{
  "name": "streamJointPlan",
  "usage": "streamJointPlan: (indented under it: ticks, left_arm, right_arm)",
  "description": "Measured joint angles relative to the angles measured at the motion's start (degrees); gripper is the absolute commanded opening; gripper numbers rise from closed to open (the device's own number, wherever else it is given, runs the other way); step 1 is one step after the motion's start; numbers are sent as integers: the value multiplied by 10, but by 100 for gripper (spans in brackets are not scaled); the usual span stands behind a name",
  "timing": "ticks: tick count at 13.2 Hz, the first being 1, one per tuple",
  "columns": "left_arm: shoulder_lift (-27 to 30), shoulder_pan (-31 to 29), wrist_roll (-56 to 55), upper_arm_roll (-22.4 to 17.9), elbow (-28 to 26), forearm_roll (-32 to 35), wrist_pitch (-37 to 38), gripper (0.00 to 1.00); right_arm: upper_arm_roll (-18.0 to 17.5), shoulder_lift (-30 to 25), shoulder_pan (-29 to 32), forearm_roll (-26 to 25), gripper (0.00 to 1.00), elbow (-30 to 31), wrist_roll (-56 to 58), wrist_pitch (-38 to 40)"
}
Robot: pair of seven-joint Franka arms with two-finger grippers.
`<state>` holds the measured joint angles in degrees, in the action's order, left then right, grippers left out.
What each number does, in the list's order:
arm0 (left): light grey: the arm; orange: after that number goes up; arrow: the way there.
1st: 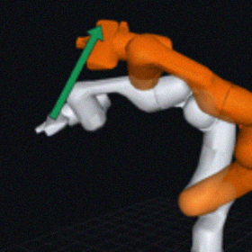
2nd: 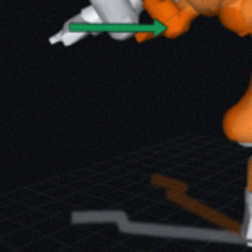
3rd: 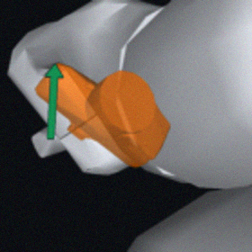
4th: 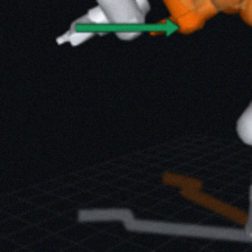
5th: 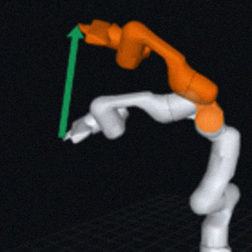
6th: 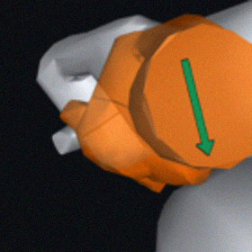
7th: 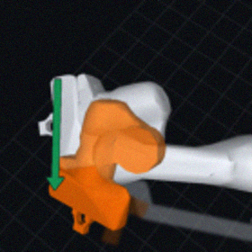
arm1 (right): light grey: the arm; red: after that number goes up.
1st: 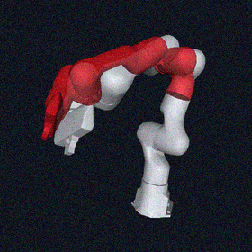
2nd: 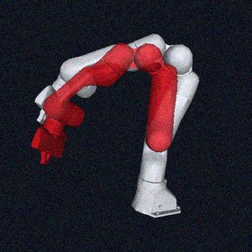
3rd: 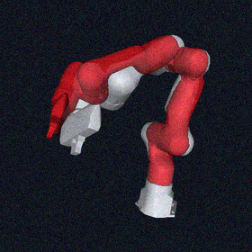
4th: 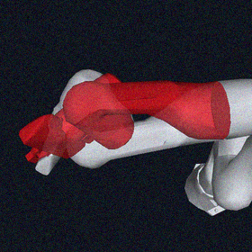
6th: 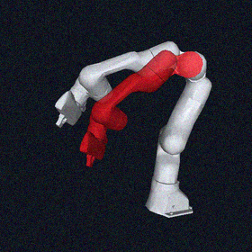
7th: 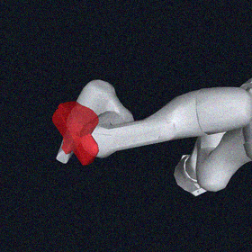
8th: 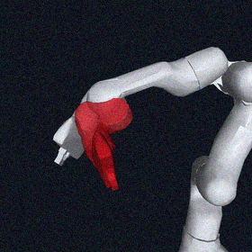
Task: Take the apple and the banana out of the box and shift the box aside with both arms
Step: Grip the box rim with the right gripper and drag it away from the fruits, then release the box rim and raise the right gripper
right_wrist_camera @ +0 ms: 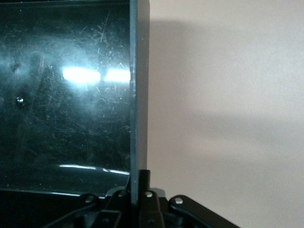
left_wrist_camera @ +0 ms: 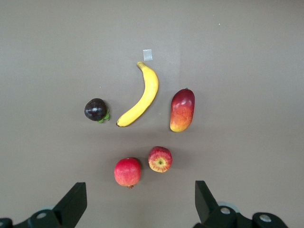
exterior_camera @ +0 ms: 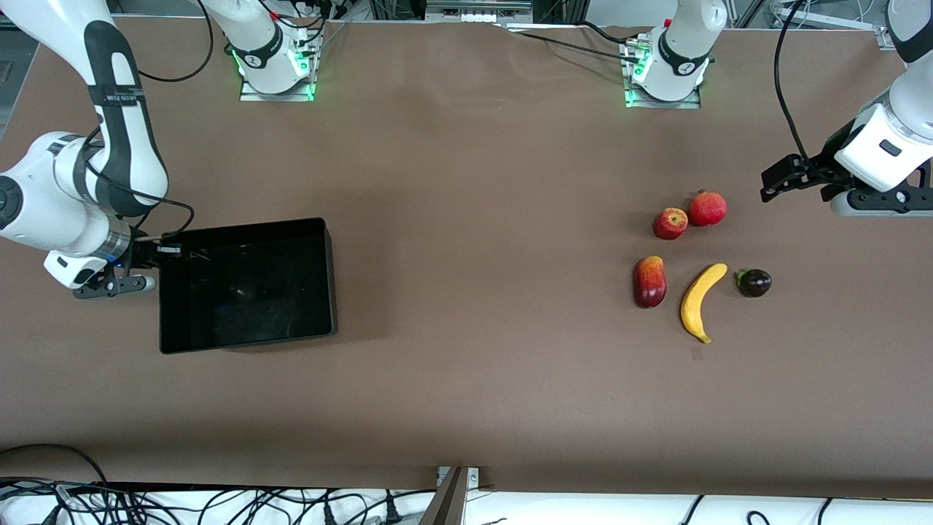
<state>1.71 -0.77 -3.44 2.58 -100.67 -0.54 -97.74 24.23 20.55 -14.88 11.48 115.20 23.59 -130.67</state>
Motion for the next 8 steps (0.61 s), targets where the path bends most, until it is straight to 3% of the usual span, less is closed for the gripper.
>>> streamJointPlan:
  ticks: [6, 7, 8]
  left_arm:
    - [0, 0, 0, 0, 0, 0, 1, 100]
    - [0, 0, 0, 0, 0, 0, 1, 100]
    - [0, 0, 0, 0, 0, 0, 1, 100]
  right_arm:
    - [0, 0, 14, 20, 0, 61, 0, -71]
    - [0, 0, 14, 21, 13, 65, 0, -74]
    - [0, 0, 14, 22, 49, 66, 0, -75]
